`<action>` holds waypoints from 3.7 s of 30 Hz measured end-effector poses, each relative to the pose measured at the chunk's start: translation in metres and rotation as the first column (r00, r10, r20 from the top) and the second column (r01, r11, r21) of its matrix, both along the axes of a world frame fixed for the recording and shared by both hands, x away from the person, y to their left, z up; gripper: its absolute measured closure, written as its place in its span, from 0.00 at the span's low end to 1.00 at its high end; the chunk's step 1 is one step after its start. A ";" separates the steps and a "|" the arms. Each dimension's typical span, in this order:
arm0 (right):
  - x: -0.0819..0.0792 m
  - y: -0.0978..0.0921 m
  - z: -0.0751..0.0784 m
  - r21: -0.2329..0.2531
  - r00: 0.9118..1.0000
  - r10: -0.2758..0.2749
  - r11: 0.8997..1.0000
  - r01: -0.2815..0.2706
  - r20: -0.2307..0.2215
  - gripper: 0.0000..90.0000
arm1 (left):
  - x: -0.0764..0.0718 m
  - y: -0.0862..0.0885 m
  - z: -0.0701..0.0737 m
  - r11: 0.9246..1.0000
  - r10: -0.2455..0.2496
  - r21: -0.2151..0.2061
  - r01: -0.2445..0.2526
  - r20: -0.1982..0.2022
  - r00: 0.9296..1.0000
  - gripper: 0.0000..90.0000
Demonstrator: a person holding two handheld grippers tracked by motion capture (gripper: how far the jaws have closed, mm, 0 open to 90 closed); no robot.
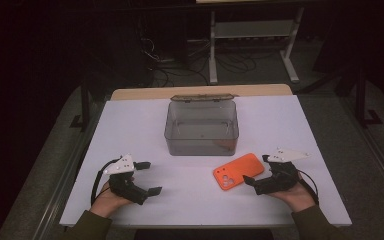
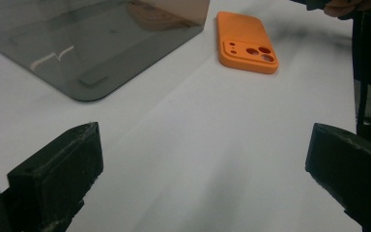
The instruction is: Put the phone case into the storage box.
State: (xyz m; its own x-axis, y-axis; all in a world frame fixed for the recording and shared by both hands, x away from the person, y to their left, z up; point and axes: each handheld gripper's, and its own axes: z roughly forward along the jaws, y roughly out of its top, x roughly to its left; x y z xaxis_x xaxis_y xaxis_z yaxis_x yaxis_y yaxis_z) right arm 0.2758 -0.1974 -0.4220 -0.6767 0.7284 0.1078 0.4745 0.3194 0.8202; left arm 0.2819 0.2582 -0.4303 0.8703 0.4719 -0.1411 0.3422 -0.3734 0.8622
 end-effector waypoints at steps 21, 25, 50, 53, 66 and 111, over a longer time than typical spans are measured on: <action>0.025 0.014 0.006 -0.016 0.999 0.033 0.999 -0.033 -0.020 0.00 | 0.001 0.003 0.001 1.000 -0.001 -0.005 0.001 0.000 1.000 0.00; 0.029 0.015 0.006 -0.015 0.999 0.028 0.999 -0.029 -0.019 0.00 | 0.001 0.003 0.001 1.000 0.000 -0.005 0.000 -0.004 1.000 0.00; 0.061 0.011 0.008 -0.037 0.998 -0.022 0.999 0.020 -0.054 0.00 | 0.002 0.001 0.000 1.000 -0.011 -0.005 0.011 -0.005 1.000 0.00; 0.063 0.010 0.007 -0.034 0.998 -0.031 0.999 0.029 -0.061 0.00 | 0.002 0.001 -0.001 1.000 -0.012 -0.005 0.012 -0.006 1.000 0.00; 0.077 0.007 0.005 -0.069 0.995 -0.073 0.995 0.069 -0.062 0.02 | 0.003 0.001 -0.001 1.000 -0.014 -0.007 0.014 -0.007 1.000 0.00; 0.112 0.020 -0.010 -0.272 0.969 -0.076 0.962 0.009 -0.236 0.99 | 0.004 -0.001 -0.002 1.000 -0.028 -0.004 0.028 -0.013 1.000 0.00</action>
